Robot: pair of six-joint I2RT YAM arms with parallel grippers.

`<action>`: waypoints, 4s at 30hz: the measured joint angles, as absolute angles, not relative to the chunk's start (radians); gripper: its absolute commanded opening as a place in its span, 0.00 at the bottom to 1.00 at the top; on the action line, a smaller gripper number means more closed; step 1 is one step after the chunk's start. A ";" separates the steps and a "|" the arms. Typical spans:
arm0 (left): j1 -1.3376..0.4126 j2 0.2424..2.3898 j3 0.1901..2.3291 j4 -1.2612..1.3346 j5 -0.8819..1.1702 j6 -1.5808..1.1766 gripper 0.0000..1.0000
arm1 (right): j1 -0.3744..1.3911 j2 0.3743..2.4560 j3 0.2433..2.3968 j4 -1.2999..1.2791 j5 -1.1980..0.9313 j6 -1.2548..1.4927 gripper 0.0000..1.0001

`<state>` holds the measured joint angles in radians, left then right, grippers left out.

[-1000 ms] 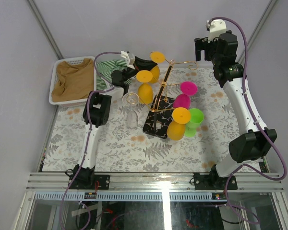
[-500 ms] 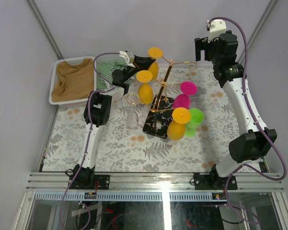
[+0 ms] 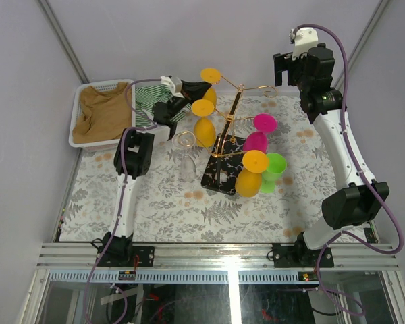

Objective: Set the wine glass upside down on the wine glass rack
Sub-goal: Turn the wine glass upside down at the wine rack, then pick up the wine glass at the center of the board.

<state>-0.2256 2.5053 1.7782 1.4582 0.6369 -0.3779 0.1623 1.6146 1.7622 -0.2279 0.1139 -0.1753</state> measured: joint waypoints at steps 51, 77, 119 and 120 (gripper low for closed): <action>-0.260 2.385 1.596 1.526 0.752 -0.418 0.83 | 0.162 1.615 1.733 -0.228 0.112 -0.167 0.99; -0.140 2.266 1.314 1.527 0.659 -0.361 1.00 | 0.162 1.615 1.723 -0.232 0.104 -0.153 0.99; -0.254 1.489 1.431 0.516 0.308 -0.284 1.00 | 0.072 1.169 1.211 -0.699 -0.080 0.096 0.80; -0.258 1.478 1.442 0.495 0.310 -0.292 1.00 | 0.072 1.169 1.201 -0.706 -0.090 0.099 0.79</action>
<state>-0.2584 1.4784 1.4422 0.4946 0.3099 -0.2924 0.0719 1.1694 1.2007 -0.7063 -0.0898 0.0994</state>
